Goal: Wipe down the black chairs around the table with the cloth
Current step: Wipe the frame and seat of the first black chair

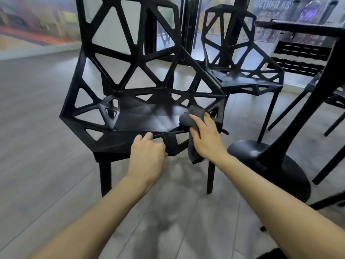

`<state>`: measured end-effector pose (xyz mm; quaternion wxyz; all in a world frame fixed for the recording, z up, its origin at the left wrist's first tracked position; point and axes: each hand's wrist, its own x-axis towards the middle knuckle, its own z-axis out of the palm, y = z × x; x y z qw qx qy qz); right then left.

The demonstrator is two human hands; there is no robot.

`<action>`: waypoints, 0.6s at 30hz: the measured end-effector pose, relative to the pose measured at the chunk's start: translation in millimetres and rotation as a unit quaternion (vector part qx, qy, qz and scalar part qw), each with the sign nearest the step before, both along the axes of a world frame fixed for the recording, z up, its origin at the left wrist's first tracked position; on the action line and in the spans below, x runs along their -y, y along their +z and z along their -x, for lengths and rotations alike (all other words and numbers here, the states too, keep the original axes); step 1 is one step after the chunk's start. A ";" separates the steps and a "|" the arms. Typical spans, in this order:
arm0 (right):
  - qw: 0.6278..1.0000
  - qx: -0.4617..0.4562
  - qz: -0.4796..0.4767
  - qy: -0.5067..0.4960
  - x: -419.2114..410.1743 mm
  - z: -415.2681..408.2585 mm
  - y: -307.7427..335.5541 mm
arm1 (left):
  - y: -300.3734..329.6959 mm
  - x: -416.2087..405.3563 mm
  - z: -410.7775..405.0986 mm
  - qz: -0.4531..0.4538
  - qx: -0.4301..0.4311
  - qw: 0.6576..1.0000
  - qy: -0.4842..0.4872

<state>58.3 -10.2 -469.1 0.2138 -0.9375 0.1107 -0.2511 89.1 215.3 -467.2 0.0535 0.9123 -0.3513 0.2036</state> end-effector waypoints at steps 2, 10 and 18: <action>0.996 0.031 -0.016 -0.087 1.5 -6.3 -1.8 | 6.5 19.6 14.4 -0.003 0.003 0.999 -0.039; 0.991 0.071 0.107 -0.032 -31.9 18.7 -4.4 | 71.7 -51.7 -24.4 0.325 0.004 0.943 0.064; 0.980 0.114 0.162 0.010 -117.7 12.4 -15.4 | 64.5 -109.7 -151.3 0.547 -0.400 0.710 0.194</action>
